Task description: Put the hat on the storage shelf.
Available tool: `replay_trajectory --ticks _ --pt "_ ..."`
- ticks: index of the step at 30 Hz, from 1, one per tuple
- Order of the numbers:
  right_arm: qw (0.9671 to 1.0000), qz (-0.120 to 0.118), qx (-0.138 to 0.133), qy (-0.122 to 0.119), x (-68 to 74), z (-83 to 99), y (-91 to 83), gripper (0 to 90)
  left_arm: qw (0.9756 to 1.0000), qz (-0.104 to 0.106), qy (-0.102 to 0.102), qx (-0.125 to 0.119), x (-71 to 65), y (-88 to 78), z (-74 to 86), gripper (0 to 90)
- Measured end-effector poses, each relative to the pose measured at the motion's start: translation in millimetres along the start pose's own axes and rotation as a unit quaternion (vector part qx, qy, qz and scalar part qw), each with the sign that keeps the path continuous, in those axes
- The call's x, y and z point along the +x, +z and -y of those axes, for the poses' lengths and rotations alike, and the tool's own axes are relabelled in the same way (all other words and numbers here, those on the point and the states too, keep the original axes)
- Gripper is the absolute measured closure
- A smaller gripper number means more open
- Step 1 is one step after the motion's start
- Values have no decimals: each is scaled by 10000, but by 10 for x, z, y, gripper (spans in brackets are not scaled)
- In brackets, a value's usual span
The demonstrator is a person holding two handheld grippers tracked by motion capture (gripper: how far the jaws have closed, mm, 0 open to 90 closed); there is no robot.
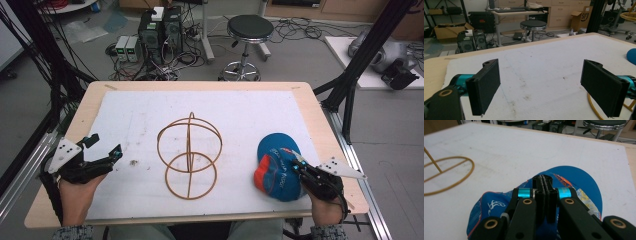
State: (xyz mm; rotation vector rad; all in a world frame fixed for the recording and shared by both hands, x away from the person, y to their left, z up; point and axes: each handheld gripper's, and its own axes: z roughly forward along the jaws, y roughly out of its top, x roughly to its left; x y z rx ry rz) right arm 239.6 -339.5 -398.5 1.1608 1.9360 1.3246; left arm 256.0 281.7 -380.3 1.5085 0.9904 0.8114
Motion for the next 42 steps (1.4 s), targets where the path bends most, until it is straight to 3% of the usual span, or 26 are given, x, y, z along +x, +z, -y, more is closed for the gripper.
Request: replay_trajectory --ticks 8,18,26,36,42 --pt "9990 -177 -242 334 -70 -91 7 900 10000 -22 3 -44 8 -28 -26 163" --pt "9970 -248 -496 538 -129 -285 74 900 9999 -49 -6 -99 17 -58 -54 162" --pt "9947 -383 -782 538 -134 -562 103 900 9999 -66 7 -117 39 -77 -63 163" --pt "9927 -351 -1116 283 -110 -969 99 900 9998 -109 -18 -186 63 -119 -88 163" --pt "9896 -376 -1381 167 -84 -1250 90 900 9997 -144 -23 -204 86 -144 -98 162"
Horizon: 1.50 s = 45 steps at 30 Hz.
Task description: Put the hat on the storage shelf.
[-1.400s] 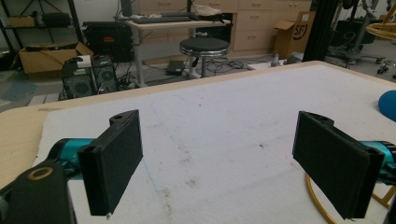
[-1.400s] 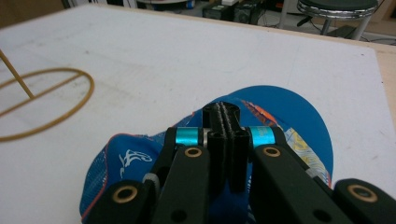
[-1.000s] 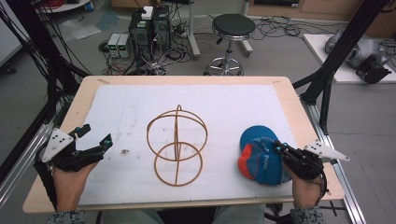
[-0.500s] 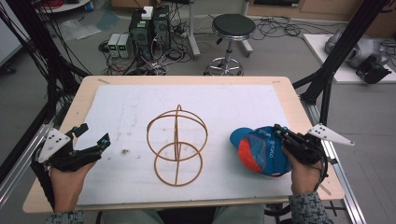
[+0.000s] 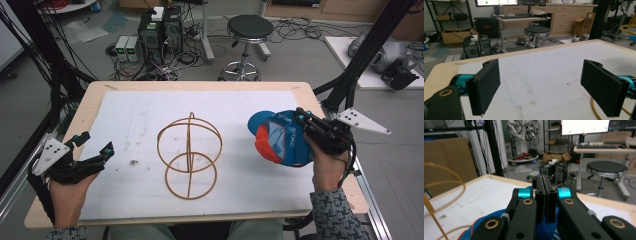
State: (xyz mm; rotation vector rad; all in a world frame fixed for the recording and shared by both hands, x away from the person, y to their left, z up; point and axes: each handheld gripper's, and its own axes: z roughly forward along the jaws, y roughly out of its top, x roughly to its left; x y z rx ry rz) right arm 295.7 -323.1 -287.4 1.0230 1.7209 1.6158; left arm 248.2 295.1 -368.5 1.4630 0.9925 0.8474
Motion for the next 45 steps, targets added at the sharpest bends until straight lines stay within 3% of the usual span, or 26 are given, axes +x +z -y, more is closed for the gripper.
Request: replay_trajectory --ticks 14,24,32,45 --pt "9978 -466 -403 -248 270 -501 251 900 10000 -89 -21 -23 39 -42 -21 163" --pt "9934 -949 -619 -177 526 -756 453 900 9999 -121 -33 -56 61 -66 -38 163" --pt "9878 -1384 -709 -80 748 -876 615 900 9998 -133 -54 -107 79 -96 -56 163" --pt "9801 -1826 -775 51 1003 -943 711 900 9998 -151 -57 -136 91 -117 -72 163"
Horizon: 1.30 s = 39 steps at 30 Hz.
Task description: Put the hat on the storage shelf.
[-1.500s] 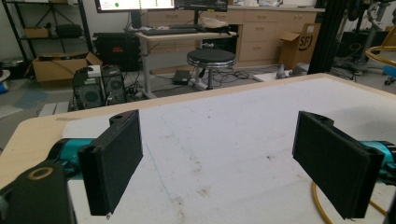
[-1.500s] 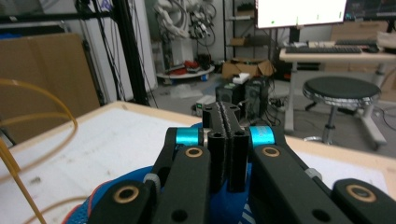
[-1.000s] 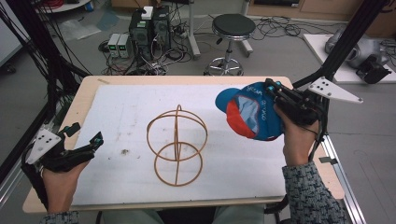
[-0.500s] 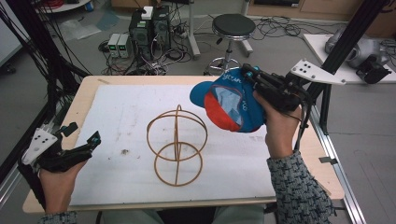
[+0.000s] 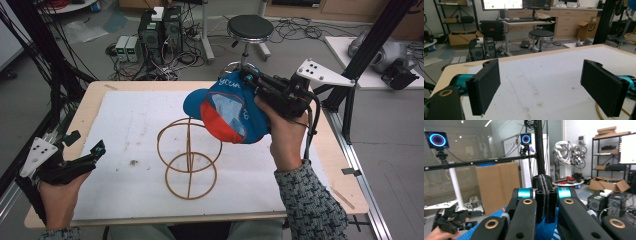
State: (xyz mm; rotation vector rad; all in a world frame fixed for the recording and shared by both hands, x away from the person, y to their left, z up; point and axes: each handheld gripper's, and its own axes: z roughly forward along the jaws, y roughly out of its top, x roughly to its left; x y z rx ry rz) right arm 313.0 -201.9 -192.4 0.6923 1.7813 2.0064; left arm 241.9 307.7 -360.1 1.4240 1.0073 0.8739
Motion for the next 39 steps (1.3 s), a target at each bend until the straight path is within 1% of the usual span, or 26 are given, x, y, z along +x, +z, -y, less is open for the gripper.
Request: replay_trajectory --ticks 4,6,11,12,16,23,32,39 --pt "9999 -148 -21 59 34 10 39 900 10000 -12 7 3 8 -8 -2 163" --pt "9998 -208 -21 53 53 21 56 900 10000 -27 -10 0 13 -13 -3 163" --pt "9991 -402 75 55 126 82 112 900 10000 -45 -16 -3 27 -23 -4 163" --pt "9989 -460 88 87 139 102 124 900 10000 -45 -17 -3 28 -24 -5 163" --pt "9974 -676 182 186 183 192 172 900 10000 -45 -14 -2 27 -24 -5 163" --pt "9945 -928 386 293 280 367 233 900 10000 -44 -17 -5 27 -22 -3 163" --pt "9909 -1168 598 292 417 538 283 900 10000 -38 -16 -5 27 -23 -4 163" --pt "9882 -1312 735 277 520 627 328 900 10000 -42 -23 -1 32 -26 -2 163"
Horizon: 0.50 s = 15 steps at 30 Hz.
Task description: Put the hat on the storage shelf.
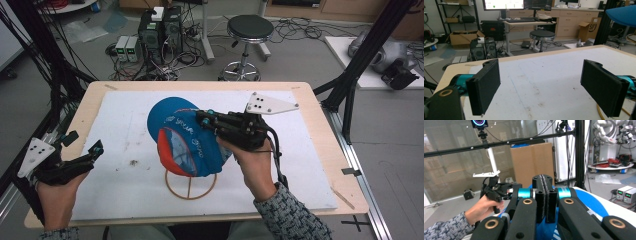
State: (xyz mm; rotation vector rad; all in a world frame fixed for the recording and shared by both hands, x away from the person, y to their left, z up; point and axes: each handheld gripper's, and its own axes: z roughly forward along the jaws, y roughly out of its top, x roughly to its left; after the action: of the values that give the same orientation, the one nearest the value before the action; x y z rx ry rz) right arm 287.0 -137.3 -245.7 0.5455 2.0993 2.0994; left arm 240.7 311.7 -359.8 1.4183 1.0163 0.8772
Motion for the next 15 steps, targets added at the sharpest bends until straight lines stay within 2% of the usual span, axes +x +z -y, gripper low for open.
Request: replay_trajectory --ticks 8,15 --pt "9999 -112 113 -37 82 51 91 900 10000 20 -8 -1 -6 8 2 163" --pt "9993 -117 275 -232 150 109 215 900 10000 31 -4 5 -5 8 3 163"
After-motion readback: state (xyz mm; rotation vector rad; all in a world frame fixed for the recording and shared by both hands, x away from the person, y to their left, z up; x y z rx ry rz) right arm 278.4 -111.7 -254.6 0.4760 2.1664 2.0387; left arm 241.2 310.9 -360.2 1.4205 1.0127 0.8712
